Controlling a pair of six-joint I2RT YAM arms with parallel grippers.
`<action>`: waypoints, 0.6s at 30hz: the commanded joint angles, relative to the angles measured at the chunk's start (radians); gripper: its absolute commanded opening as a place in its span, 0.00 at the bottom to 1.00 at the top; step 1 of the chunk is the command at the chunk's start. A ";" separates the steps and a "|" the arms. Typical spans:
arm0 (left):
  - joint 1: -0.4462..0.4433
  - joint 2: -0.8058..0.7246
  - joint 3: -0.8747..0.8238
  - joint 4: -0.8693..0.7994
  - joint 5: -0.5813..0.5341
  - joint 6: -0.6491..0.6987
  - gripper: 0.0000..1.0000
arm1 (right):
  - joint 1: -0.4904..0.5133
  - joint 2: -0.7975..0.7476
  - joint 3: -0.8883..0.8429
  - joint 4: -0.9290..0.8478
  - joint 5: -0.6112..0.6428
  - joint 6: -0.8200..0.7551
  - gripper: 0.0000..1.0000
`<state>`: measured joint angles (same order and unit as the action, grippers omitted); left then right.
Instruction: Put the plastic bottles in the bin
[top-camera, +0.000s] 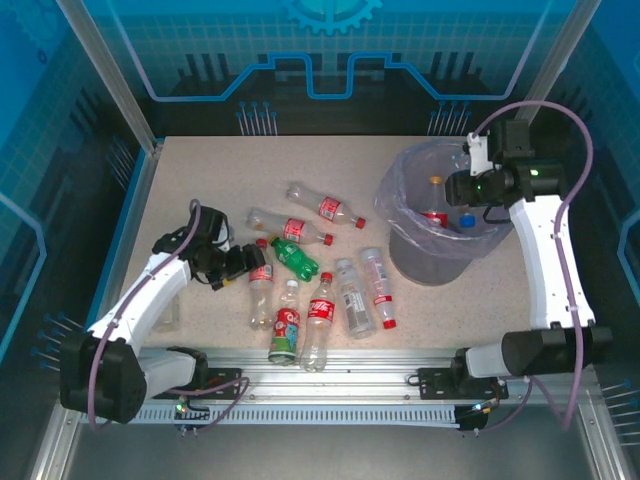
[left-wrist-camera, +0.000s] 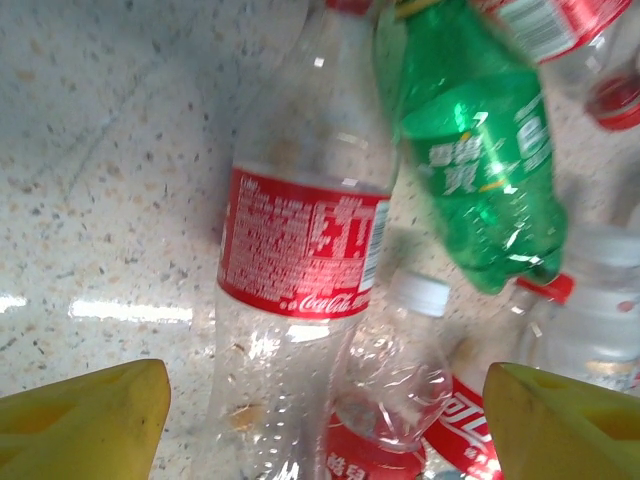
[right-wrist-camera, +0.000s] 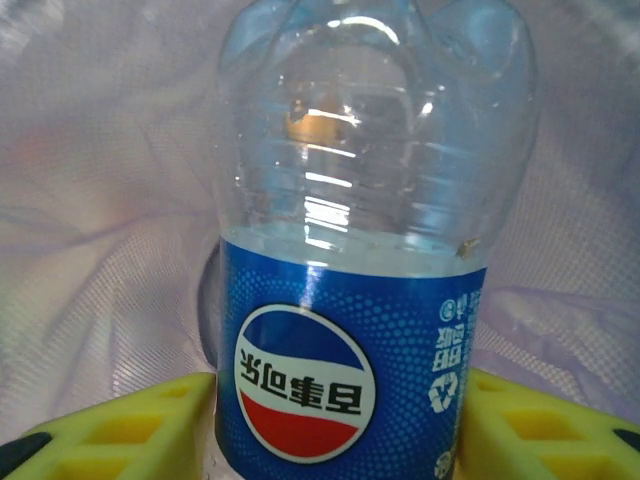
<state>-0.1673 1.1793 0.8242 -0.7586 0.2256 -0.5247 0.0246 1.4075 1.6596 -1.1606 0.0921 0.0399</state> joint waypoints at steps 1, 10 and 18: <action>-0.032 0.020 -0.051 0.021 -0.022 -0.029 0.82 | -0.009 0.041 -0.051 -0.009 -0.006 0.001 0.55; -0.070 0.081 -0.132 0.089 -0.053 -0.064 0.80 | 0.013 0.119 -0.166 0.074 -0.041 0.021 0.60; -0.071 0.107 -0.151 0.108 -0.080 -0.062 0.75 | 0.013 0.099 -0.126 0.070 -0.039 0.014 0.78</action>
<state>-0.2340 1.2739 0.6926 -0.6556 0.1753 -0.5774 0.0280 1.5291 1.4967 -1.0882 0.0708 0.0525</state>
